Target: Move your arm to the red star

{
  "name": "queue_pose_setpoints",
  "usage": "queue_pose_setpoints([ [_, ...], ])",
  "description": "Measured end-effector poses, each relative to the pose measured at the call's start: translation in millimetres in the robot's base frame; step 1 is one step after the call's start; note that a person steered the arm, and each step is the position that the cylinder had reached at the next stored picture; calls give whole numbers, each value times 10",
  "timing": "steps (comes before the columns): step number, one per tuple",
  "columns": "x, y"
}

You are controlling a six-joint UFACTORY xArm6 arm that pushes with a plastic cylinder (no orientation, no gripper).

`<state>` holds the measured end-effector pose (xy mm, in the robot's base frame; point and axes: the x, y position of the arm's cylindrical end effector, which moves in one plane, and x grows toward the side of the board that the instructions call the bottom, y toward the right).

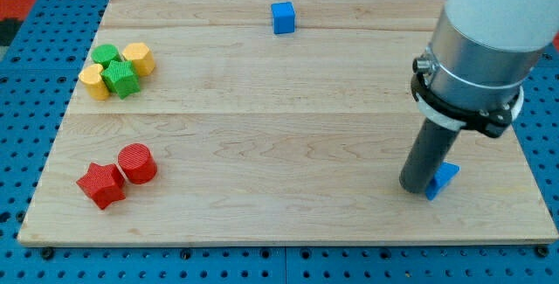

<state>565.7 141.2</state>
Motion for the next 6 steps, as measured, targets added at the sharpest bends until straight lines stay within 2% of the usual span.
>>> queue_pose_setpoints([
  [1,517,-789],
  [2,523,-1786],
  [3,417,-3277],
  [4,90,-4187],
  [5,-246,-3428],
  [6,-257,-2599],
])
